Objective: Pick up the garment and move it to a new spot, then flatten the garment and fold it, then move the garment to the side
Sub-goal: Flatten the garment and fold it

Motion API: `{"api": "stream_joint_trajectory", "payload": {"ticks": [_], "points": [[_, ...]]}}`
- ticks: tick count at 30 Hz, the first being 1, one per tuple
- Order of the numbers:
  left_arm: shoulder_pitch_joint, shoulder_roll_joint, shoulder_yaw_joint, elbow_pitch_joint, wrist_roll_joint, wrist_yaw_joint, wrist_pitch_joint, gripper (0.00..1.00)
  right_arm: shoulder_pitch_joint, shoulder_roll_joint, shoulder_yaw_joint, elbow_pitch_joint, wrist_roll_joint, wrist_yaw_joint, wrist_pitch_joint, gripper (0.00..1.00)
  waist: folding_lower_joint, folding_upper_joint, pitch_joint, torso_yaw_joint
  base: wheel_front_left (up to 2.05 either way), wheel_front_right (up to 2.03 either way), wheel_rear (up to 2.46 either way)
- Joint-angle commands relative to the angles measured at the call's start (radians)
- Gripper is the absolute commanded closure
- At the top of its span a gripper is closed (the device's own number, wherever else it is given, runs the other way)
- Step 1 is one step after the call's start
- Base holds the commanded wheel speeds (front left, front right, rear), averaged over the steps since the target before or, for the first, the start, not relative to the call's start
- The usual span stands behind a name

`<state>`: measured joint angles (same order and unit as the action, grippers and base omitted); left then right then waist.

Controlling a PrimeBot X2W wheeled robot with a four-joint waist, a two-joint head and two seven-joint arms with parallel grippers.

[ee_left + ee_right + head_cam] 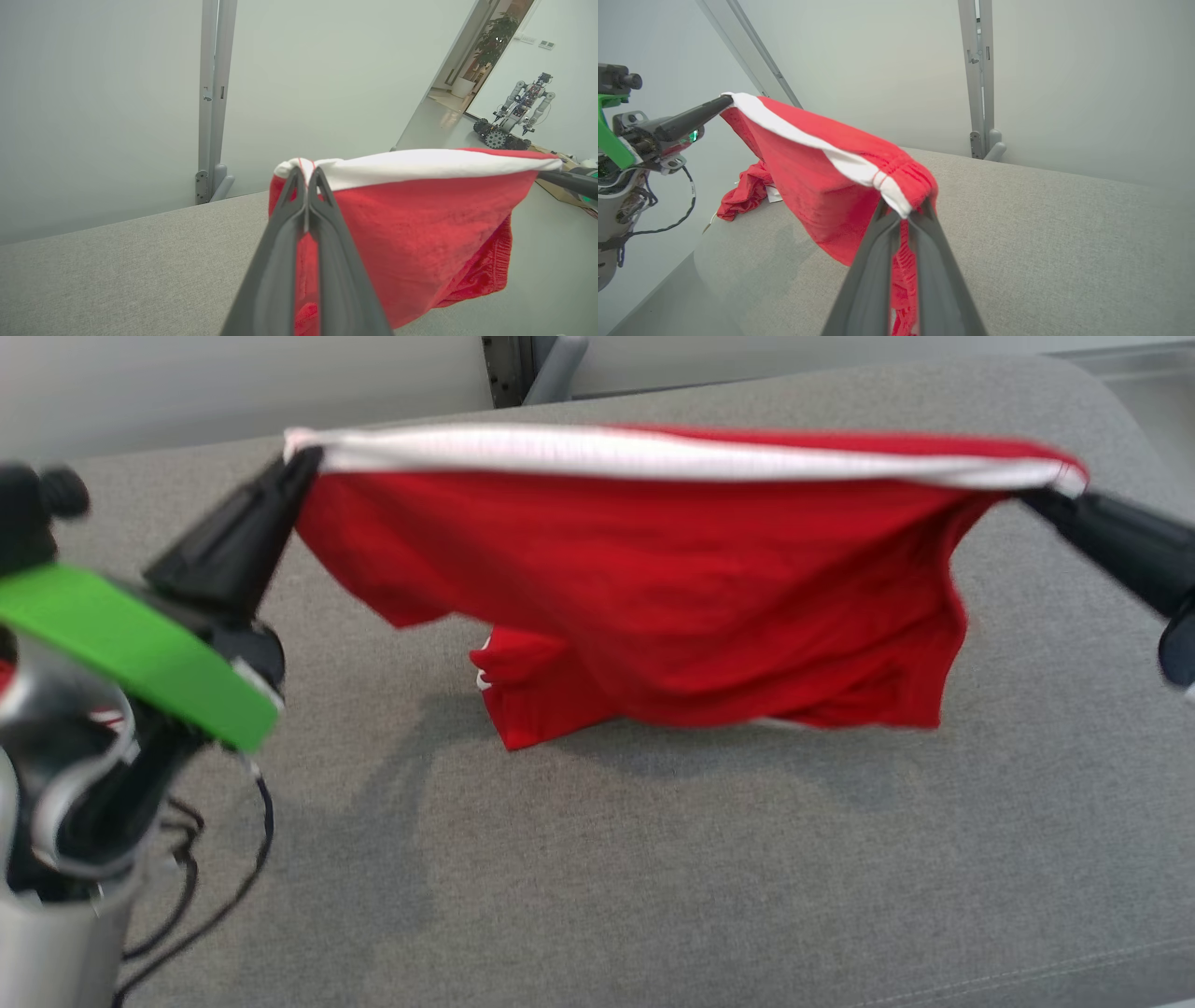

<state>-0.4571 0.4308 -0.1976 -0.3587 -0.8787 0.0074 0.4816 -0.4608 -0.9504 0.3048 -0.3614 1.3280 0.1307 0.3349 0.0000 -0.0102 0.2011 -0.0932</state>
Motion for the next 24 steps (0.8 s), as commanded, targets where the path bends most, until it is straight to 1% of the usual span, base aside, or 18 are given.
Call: {"api": "stream_joint_trajectory", "payload": {"ticks": [1,3,4,5,7,8,10,11,13,14,15,16,18,19,21,22,24], "points": [[-0.113,0.002,0.005,0.045,-0.01,-0.002,0.025,1.0,-0.091,0.028,-0.011,0.042,-0.042,0.0,0.024,1.0,0.0,0.0102,0.119,0.029,0.0,0.0,0.0],[-0.25,0.007,-0.005,0.119,0.015,-0.01,0.043,1.0,-0.211,0.075,0.0,0.103,-0.097,0.0,0.06,1.0,0.0,0.0102,0.171,0.041,0.0,0.0,0.0],[-0.315,0.001,-0.01,0.165,0.027,-0.016,0.047,1.0,-0.278,0.104,0.008,0.142,-0.133,0.0,0.074,1.0,0.0,0.0102,0.196,0.047,0.0,0.0,0.0],[-0.315,0.001,-0.01,0.165,0.027,-0.016,0.047,1.0,-0.278,0.104,0.008,0.142,-0.133,0.0,0.074,1.0,0.0,0.0102,0.196,0.047,0.0,0.0,0.0],[-0.45,-0.027,-0.008,0.254,0.053,-0.01,0.025,1.0,-0.415,0.167,0.026,0.215,-0.221,0.0,0.1,1.0,0.0,0.0102,0.249,0.059,0.0,0.0,0.0],[-0.517,-0.032,-0.007,0.303,0.075,-0.01,0.004,1.0,-0.486,0.206,0.034,0.256,-0.266,0.0,0.106,1.0,0.0,0.0102,0.275,0.065,0.0,0.0,0.0],[-0.636,-0.053,-0.011,0.41,0.124,-0.015,-0.054,1.0,-0.618,0.284,0.049,0.341,-0.366,0.0,0.093,1.0,0.0,0.0102,0.32,0.075,0.0,0.0,0.0],[-0.689,-0.062,-0.015,0.464,0.151,-0.022,-0.096,1.0,-0.685,0.318,0.052,0.389,-0.437,-0.001,0.066,1.0,0.0,0.0102,0.336,0.08,0.0,0.0,0.0],[-0.781,-0.092,-0.012,0.587,0.203,-0.024,-0.209,1.0,-0.783,0.401,0.086,0.489,-0.551,-0.001,0.009,1.0,0.0,0.0102,0.352,0.086,0.0,0.0,0.0],[-0.818,-0.096,-0.017,0.649,0.241,-0.027,-0.272,1.0,-0.83,0.439,0.093,0.543,-0.611,-0.001,-0.034,1.0,0.0,0.0102,0.355,0.088,0.0,0.0,0.0],[-0.857,-0.109,-0.013,0.708,0.261,-0.024,-0.34,1.0,-0.871,0.479,0.108,0.588,-0.653,-0.001,-0.073,1.0,0.0,0.0102,0.359,0.089,0.0,0.0,0.0],[-0.886,-0.119,-0.014,0.764,0.278,-0.031,-0.393,1.0,-0.911,0.52,0.115,0.634,-0.69,-0.001,-0.119,1.0,0.0,0.0102,0.363,0.087,0.0,0.0,0.0],[-0.945,-0.131,0.001,0.858,0.303,-0.033,-0.517,1.0,-0.978,0.578,0.13,0.717,-0.767,-0.001,-0.212,1.0,0.0,0.0102,0.374,0.079,0.0,0.0,0.0],[-0.964,-0.14,0.004,0.898,0.305,-0.043,-0.564,1.0,-0.997,0.604,0.141,0.751,-0.787,-0.001,-0.252,1.0,0.0,0.0102,0.382,0.075,0.0,0.0,0.0],[-0.99,-0.156,0.001,0.963,0.313,-0.072,-0.652,1.0,-1.025,0.629,0.161,0.803,-0.822,-0.001,-0.336,1.0,0.0,0.0102,0.396,0.074,0.0,0.0,0.0],[-0.99,-0.16,-0.009,0.987,0.316,-0.087,-0.678,1.0,-1.02,0.634,0.175,0.821,-0.822,-0.001,-0.367,1.0,0.0,0.0102,0.398,0.073,0.0,0.0,0.0],[-0.959,-0.162,-0.033,1.003,0.32,-0.116,-0.715,1.0,-0.989,0.612,0.229,0.834,-0.823,0.0,-0.421,1.0,0.0,0.0102,0.398,0.074,0.0,0.0,0.0]]}}
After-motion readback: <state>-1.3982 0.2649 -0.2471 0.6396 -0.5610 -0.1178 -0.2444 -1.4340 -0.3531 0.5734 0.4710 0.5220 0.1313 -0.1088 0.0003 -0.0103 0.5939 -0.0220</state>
